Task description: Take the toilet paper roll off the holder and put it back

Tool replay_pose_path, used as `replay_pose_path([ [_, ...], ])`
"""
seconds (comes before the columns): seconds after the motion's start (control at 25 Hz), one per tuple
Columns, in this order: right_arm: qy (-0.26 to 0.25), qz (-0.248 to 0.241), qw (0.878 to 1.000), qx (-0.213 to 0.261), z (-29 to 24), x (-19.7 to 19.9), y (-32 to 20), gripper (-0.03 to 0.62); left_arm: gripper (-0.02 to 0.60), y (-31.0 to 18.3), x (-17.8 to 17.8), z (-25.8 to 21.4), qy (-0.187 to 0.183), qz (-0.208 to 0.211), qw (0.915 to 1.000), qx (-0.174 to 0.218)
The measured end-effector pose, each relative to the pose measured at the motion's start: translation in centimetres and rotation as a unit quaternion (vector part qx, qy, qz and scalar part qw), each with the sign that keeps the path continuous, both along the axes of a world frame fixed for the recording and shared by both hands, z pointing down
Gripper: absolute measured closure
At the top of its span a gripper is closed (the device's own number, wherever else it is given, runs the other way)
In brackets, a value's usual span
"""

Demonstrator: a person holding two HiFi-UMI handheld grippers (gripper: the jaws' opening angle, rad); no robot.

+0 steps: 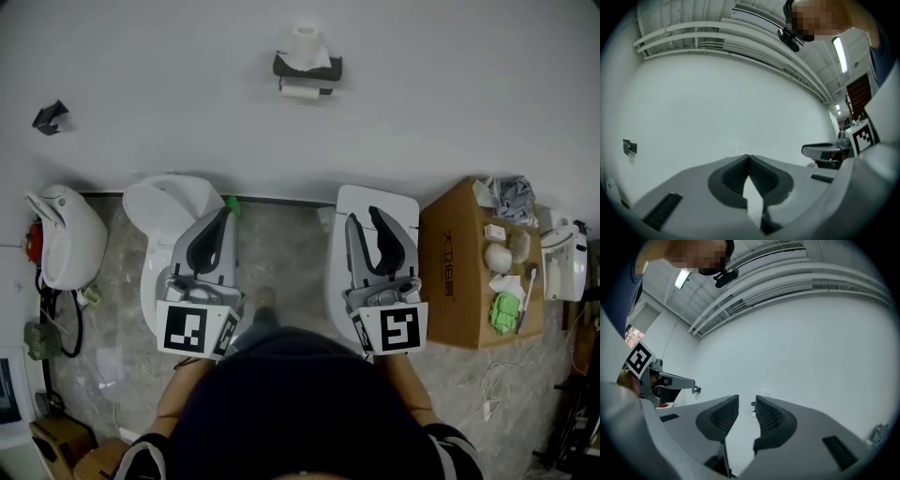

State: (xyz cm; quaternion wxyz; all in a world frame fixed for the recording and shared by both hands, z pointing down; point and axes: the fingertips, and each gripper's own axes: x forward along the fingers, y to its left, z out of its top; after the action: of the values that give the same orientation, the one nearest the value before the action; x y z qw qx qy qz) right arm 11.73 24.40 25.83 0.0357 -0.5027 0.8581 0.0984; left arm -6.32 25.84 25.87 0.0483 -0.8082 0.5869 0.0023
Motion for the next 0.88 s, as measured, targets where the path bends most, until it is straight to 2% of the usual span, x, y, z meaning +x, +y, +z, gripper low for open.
replay_pose_path([
  [0.44, -0.006, 0.066, 0.998, 0.000, 0.6, -6.1, -4.8, 0.467, 0.581, -6.9, -6.3, 0.6, 0.002, 0.057, 0.9984, 0.003],
  [0.88, 0.006, 0.098, 0.995, -0.007, 1.1, -7.7, -5.5, 0.467, 0.581, -9.2, -7.0, 1.2, 0.012, 0.098, 0.9951, -0.002],
])
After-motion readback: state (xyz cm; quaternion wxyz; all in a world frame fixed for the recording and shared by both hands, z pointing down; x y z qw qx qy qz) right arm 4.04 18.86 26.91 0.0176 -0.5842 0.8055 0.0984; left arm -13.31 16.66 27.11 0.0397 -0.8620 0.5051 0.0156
